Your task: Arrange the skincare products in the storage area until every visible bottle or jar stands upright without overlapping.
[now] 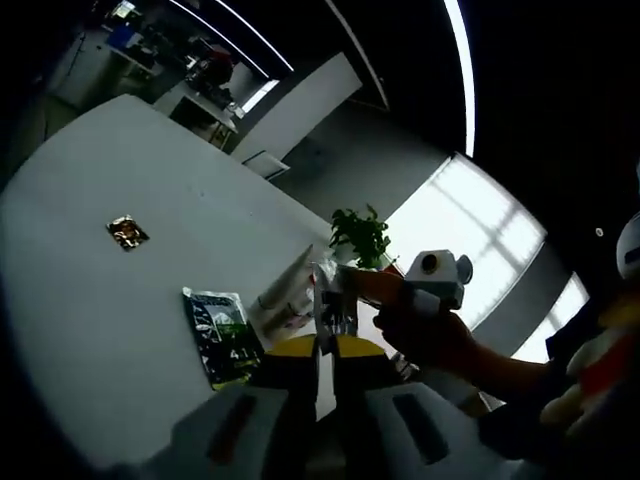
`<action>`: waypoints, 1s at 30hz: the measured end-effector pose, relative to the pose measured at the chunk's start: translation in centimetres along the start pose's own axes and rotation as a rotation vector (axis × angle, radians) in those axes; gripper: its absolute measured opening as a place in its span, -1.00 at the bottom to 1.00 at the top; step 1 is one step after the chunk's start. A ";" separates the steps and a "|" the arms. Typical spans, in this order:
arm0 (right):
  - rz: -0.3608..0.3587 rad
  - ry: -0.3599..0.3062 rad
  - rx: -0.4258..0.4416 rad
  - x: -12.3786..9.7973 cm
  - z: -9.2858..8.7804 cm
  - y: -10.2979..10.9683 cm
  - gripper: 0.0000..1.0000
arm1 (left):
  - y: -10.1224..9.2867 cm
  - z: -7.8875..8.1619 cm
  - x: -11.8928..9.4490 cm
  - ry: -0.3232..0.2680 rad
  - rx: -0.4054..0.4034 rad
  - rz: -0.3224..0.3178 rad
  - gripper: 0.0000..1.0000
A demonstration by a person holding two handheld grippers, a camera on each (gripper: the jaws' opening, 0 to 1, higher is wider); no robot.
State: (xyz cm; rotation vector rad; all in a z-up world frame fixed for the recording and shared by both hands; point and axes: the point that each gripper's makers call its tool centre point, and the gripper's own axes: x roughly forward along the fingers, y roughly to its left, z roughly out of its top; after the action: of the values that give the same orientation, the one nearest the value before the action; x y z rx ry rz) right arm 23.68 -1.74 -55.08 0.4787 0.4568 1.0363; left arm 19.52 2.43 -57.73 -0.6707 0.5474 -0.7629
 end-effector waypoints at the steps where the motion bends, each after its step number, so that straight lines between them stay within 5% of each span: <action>1: -0.003 0.007 -0.009 0.1 -0.1 -0.1 -0.98 | 0.1 0.0 0.0 0.000 -0.001 0.009 -1.00; 12: -0.081 0.130 -0.125 1.7 -2.5 -1.5 -0.98 | 3.4 -1.5 -0.4 0.014 -0.166 0.155 -1.00; 30: -0.166 0.267 -0.207 4.6 -7.5 -5.2 -0.98 | 7.8 -4.5 -0.2 0.084 -0.201 0.267 -1.00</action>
State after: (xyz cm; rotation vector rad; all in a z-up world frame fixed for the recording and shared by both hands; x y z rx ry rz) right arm 25.05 1.29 -64.72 0.1149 0.6077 0.9776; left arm 19.86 5.22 -66.25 -0.7352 0.7811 -0.4910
